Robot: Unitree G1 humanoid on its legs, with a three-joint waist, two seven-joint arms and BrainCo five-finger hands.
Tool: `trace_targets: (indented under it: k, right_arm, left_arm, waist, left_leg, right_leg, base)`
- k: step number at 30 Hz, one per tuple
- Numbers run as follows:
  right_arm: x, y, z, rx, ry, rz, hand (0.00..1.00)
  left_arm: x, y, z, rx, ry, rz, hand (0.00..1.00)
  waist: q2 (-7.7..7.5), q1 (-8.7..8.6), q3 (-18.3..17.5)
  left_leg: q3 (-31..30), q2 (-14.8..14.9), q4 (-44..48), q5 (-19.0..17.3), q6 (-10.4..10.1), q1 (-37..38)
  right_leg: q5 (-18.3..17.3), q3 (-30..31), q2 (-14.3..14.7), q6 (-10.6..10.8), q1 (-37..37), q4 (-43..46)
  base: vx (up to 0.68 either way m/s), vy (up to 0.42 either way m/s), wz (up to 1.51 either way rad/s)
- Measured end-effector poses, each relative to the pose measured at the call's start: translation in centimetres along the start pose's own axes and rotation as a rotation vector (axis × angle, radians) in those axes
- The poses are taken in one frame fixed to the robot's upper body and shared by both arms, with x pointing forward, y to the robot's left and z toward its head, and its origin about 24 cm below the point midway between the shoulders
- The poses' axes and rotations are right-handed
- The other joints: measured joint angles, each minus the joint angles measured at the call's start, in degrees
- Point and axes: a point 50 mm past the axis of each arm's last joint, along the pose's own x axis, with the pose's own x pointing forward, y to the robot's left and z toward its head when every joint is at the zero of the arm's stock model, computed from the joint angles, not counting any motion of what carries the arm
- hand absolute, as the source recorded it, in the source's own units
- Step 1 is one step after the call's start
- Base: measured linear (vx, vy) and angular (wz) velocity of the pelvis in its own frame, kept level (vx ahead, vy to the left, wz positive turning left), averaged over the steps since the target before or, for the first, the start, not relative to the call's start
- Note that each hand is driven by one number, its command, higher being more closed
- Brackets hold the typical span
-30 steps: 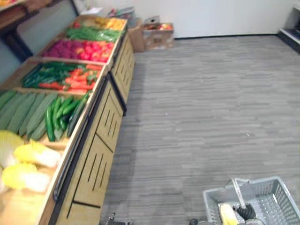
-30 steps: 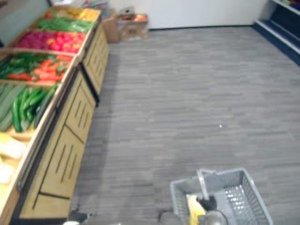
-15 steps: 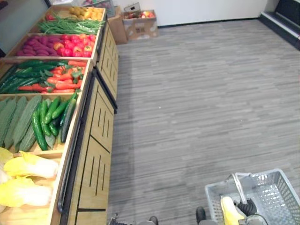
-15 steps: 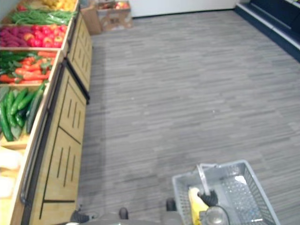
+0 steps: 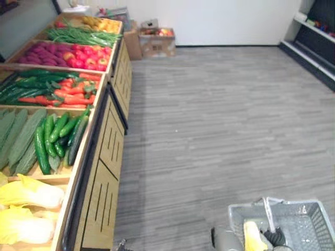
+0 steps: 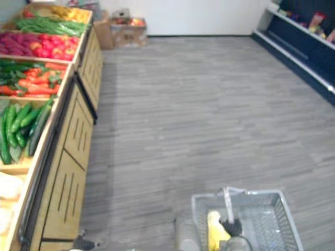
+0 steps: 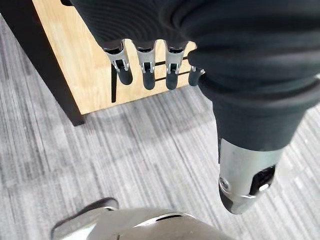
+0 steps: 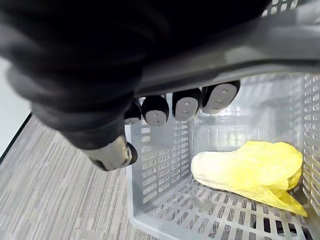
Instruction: Pick vegetable in the basket
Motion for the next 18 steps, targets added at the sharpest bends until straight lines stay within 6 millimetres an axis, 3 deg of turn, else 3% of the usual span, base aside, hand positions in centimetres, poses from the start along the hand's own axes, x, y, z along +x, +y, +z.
trace_targets:
  k: [2, 5, 6, 7, 8, 9, 10, 12, 13, 16, 17, 18]
  right_arm:
    - [0.0, 0.2, 0.0, 0.024, 0.005, -0.003, 1.0]
    - [0.0, -0.3, -0.4, 0.043, 0.034, -0.026, 1.0]
    - [0.0, -0.4, -0.4, 0.05, 0.039, -0.034, 1.0]
    - [0.0, -0.7, -0.6, 0.057, 0.047, -0.047, 1.0]
    - [0.1, -1.2, -0.7, 0.058, 0.055, -0.065, 1.0]
    - [0.1, -1.3, -0.8, 0.057, 0.061, -0.07, 1.0]
    - [0.2, -1.3, -0.8, 0.065, 0.07, -0.074, 1.0]
    - [0.5, -0.9, -0.1, 0.079, 0.059, -0.068, 1.0]
    - [0.5, -0.9, -0.1, 0.08, 0.057, -0.069, 1.0]
    - [0.5, -1.4, 0.0, 0.071, 0.041, -0.08, 1.0]
    - [0.5, -1.3, 0.5, 0.066, 0.018, -0.077, 1.0]
    - [0.7, -1.4, 1.0, 0.05, 0.001, -0.072, 1.0]
  left_arm:
    - [0.2, -0.2, 0.9, -0.036, -0.011, 0.006, 0.0]
    - [0.6, -0.3, 2.9, -0.113, -0.051, 0.024, 0.0]
    - [0.6, -0.4, 3.3, -0.126, -0.059, 0.026, 0.0]
    - [0.6, -0.7, 3.9, -0.151, -0.07, 0.023, 0.0]
    - [0.5, -1.3, 4.4, -0.179, -0.074, 0.013, 0.0]
    - [0.4, -1.7, 4.5, -0.185, -0.072, 0.003, 0.0]
    - [0.3, -2.2, 4.9, -0.194, -0.077, -0.009, 0.0]
    - [-0.1, -3.2, 4.3, -0.197, -0.044, -0.035, 0.0]
    - [-0.1, -3.3, 4.2, -0.201, -0.038, -0.039, 0.0]
    - [-0.1, -3.4, 4.5, -0.239, -0.036, -0.032, 0.0]
    - [-0.2, -3.5, 4.5, -0.249, -0.037, -0.03, 0.0]
    - [-0.2, -3.3, 4.9, -0.256, -0.052, -0.024, 0.0]
  waist:
    - [0.6, -0.02, 0.1]
    - [0.54, -0.2, 0.2]
    - [0.49, -0.28, 0.2]
    - [0.84, -0.37, 0.3]
    - [2.56, -0.52, -0.2]
    - [3.17, -0.54, -0.5]
    - [4.13, -0.31, -0.9]
    - [4.45, -0.41, -0.9]
    - [4.42, -0.49, -0.9]
    - [4.27, -0.5, -0.8]
    - [3.49, -0.34, -0.5]
    - [3.63, -0.1, -0.4]
  left_leg:
    - [-0.4, 1.0, -1.3, -0.1, -0.6, 1.3]
    - [-2.3, 1.2, -3.9, -1.5, -2.5, 4.8]
    - [-2.8, 1.2, -4.3, -2.1, -2.9, 5.7]
    - [-4.0, 1.9, -5.2, -3.6, -3.6, 7.2]
    - [-5.1, 4.3, -6.6, -4.4, -4.2, 8.7]
    - [-5.7, 5.1, -6.9, -4.2, -4.5, 9.1]
    - [-6.5, 6.2, -5.8, -2.8, -5.4, 8.6]
    - [-8.3, 7.4, 0.4, 3.0, -6.8, 6.3]
    - [-8.7, 7.6, 3.2, 4.9, -6.6, 5.3]
    - [-12.3, 7.3, 22.5, 21.6, -9.3, -2.6]
    - [-12.5, 7.3, 31.5, 23.5, -9.9, -6.6]
    - [-11.8, 7.2, 39.4, 21.7, -9.8, -10.9]
  right_leg:
    - [-0.8, -4.0, 0.7, 0.4, -0.3, -14.4]
    - [0.4, -4.6, 0.3, 1.4, 1.2, -34.4]
    - [0.4, -4.6, 0.0, 1.4, 1.5, -36.8]
    - [3.8, -5.4, -0.4, 1.6, 1.5, -37.3]
    - [6.2, -7.8, 0.7, 1.5, 1.1, -33.6]
    - [5.9, -8.7, 1.3, 1.2, 0.3, -31.5]
    - [3.2, -9.7, 2.0, -0.5, -1.1, -28.1]
    - [-0.2, -11.9, 2.9, -3.3, -0.8, -23.4]
    - [-0.9, -12.5, 3.1, -3.9, 0.1, -23.2]
    - [-4.0, -14.8, 3.3, -5.9, 7.3, -25.2]
    - [-5.4, -14.6, 3.5, -6.5, 10.4, -27.1]
    - [-6.2, -13.9, 4.2, -7.1, 13.2, -29.1]
  base:
    - [0.24, -0.01, 0.11]
    - [0.35, -0.127, 0.35]
    - [0.56, -0.296, 0.52]
    - [0.59, -0.33, 0.59]
    - [0.61, -0.338, 0.61]
    - [0.43, -0.213, 0.46]
    - [0.44, -0.251, 0.18]
    - [0.62, -0.389, 0.1]
    - [0.5, -0.305, 0.23]
    - [0.46, -0.268, 0.23]
    - [0.33, -0.166, -0.02]
    - [0.3, -0.142, -0.11]
